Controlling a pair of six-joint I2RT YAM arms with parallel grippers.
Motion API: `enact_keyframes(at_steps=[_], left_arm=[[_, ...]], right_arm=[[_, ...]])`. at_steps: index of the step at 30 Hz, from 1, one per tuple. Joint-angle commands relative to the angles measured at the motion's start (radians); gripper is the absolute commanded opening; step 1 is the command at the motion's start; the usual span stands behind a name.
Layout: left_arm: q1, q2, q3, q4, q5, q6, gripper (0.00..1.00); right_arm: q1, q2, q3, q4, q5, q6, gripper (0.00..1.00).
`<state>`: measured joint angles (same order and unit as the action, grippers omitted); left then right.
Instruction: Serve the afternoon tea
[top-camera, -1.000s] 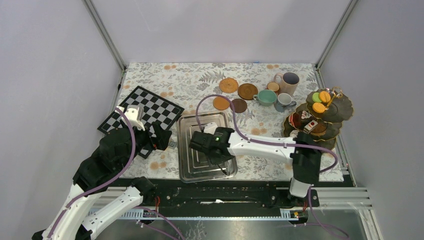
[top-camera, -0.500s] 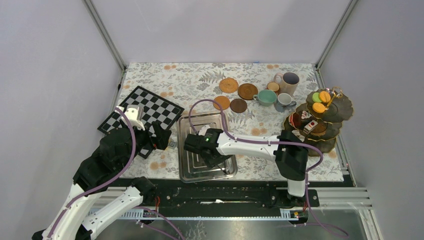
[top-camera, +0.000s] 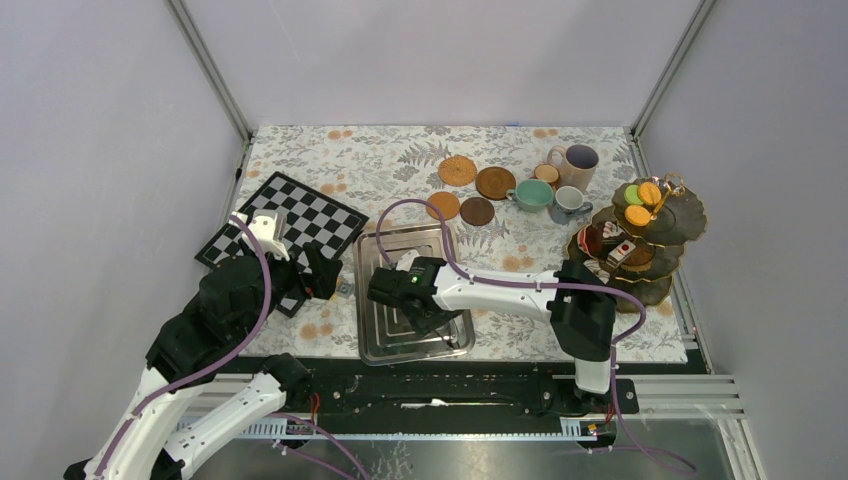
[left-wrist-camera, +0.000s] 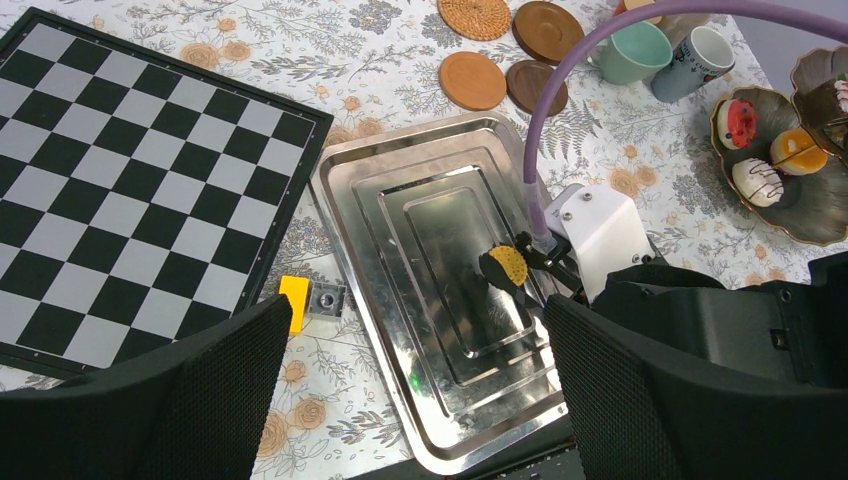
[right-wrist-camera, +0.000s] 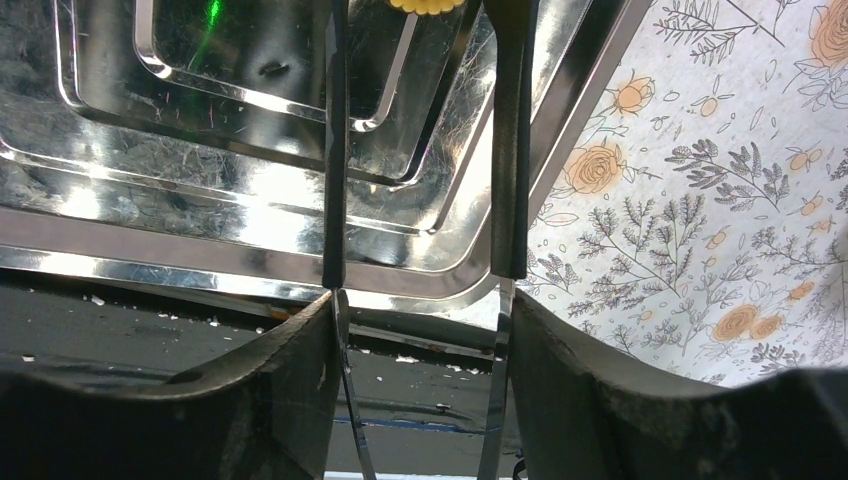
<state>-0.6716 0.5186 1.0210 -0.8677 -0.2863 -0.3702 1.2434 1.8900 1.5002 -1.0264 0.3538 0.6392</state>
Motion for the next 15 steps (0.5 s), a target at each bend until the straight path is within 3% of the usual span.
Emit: enact_keyframes(at_steps=[1, 15], left_arm=[[-0.005, -0.006, 0.033, 0.021, -0.017, 0.008, 0.99], [-0.005, -0.005, 0.037, 0.020, -0.020, 0.012, 0.99]], right_arm=[[0.002, 0.015, 0.013, -0.020, 0.008, 0.004, 0.60], [0.004, 0.040, 0.034, -0.088, 0.012, -0.022, 0.65]])
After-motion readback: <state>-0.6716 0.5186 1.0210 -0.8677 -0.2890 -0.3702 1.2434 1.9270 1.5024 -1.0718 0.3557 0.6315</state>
